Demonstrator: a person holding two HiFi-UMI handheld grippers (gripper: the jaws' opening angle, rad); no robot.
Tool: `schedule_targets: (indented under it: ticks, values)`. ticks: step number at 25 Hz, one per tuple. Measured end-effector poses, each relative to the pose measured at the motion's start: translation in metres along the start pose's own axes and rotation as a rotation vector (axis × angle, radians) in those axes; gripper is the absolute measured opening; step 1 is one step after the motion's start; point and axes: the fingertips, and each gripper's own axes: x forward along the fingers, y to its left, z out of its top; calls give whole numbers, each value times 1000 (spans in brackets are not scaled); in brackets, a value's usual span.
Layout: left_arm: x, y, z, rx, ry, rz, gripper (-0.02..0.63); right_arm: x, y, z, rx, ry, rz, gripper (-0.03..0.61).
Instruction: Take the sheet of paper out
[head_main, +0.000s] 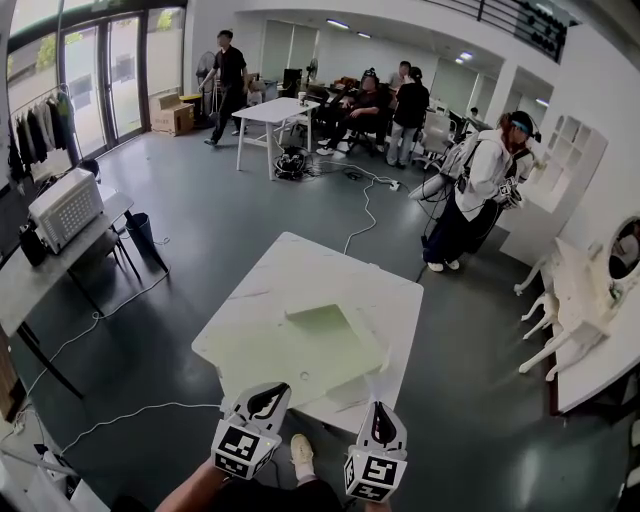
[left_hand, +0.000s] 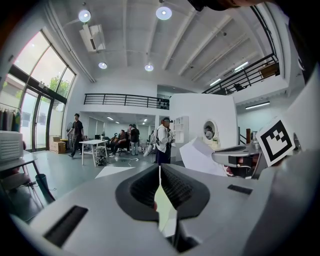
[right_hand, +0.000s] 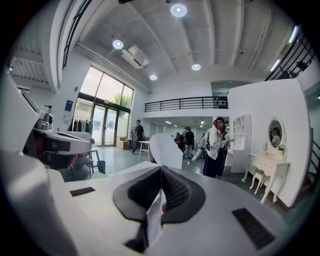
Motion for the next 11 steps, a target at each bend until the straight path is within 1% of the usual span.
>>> schedule_targets:
  ticks: [5,11]
  values:
    - [4,-3,1,-1,1,-1,29,1,-6,0,-5,4,-2,18]
    - [1,-1,-2,-1,5,1,29,0,-2,-3,-6,7,3,17]
